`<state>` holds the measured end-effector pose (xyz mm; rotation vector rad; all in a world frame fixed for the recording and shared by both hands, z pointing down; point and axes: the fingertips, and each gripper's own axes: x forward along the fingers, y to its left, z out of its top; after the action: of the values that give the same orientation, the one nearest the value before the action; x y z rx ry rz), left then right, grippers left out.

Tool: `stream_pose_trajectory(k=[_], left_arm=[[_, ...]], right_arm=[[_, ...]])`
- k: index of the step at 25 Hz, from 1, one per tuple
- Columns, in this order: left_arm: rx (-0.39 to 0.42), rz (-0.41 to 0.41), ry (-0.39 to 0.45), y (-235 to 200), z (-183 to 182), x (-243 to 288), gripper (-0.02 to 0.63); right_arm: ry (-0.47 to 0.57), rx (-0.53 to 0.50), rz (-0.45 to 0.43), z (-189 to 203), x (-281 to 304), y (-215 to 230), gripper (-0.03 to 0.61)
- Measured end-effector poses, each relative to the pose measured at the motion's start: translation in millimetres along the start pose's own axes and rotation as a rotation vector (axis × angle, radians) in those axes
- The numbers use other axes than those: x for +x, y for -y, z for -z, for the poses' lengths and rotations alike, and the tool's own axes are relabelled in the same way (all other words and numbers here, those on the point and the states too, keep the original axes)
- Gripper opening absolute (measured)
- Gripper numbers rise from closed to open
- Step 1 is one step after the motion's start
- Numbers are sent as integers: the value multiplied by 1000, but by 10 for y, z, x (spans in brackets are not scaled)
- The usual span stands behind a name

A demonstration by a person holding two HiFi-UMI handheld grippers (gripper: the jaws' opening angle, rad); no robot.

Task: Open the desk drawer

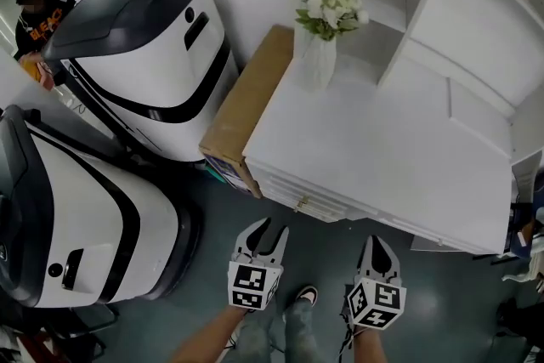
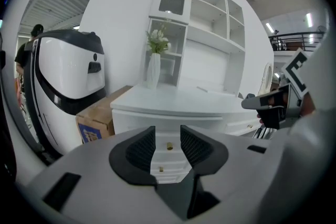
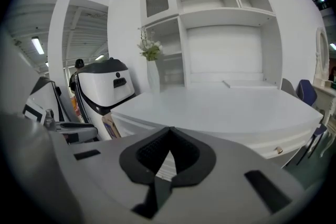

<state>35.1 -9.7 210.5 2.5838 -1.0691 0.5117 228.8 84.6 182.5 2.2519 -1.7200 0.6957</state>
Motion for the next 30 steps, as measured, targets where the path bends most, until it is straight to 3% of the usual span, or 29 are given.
stream_pose_trajectory(k=[11, 16, 23, 30], left_arm=[[-64, -21, -19, -284, 1434, 553, 161], [-55, -24, -15, -402, 2107, 810, 161], [-67, -22, -69, -395, 3121, 1262, 161], [-59, 19, -81, -417, 3723, 1703, 161]], right_arm=[[-142, -44, -35, 1319, 728, -119, 8], [-167, 10, -9, 1940, 1069, -134, 8], [-227, -28, 41, 2726, 1464, 103, 8], [-242, -57, 86, 3242, 1851, 353, 8]])
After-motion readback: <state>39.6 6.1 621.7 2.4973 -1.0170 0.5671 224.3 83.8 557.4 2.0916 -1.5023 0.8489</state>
